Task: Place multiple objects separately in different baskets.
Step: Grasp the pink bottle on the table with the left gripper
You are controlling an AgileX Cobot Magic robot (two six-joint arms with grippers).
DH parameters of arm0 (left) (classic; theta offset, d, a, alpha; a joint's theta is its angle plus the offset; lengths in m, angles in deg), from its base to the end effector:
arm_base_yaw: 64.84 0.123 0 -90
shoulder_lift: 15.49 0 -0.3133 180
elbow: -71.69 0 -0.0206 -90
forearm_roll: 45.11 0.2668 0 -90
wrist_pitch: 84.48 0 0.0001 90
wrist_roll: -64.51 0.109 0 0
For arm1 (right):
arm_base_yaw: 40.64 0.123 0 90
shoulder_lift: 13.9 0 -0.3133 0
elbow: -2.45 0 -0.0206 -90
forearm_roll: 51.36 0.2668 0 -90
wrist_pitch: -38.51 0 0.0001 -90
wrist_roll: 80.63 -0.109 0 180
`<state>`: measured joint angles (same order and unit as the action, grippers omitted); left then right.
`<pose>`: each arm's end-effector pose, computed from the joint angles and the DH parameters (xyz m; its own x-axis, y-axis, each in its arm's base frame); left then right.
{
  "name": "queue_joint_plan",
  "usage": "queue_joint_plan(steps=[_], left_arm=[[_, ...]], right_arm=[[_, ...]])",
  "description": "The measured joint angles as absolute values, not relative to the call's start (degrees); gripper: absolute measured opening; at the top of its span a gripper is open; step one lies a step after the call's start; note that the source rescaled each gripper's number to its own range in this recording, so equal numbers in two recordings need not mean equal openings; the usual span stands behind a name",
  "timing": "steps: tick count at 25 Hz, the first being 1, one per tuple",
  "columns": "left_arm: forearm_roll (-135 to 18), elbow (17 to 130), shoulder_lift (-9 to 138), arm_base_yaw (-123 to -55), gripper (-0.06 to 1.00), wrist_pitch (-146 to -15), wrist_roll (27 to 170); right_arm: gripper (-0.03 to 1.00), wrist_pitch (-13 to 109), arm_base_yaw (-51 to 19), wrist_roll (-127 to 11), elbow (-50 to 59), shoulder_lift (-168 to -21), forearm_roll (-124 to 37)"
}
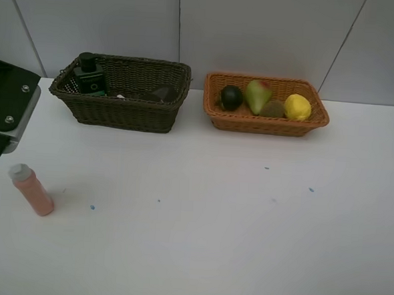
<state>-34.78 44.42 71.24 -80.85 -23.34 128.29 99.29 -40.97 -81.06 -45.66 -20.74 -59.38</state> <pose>0.2393 -0.0508 0.2389 -0.1049 0.9881 0.1127 0.9859 0.0885 0.1420 -0.0069 -0.0132 0.2837 -0.4366 -0.0582 -0.8978 0.0891 0.9902 -0.1075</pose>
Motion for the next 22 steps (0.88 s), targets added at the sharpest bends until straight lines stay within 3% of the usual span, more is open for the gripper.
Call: queue_joint_plan(steps=[11, 22], left_arm=[[-34.94, 43.21, 75.06, -80.85, 1.0, -27.45, 132.91], [-34.4, 36.4, 75.14, -80.85, 1.0, -41.31, 147.74]], right_arm=[[1.0, 99.29, -40.97, -81.06, -45.66, -20.74, -59.38], [1.0, 99.29, -40.97, -81.06, -45.66, -20.74, -59.38]])
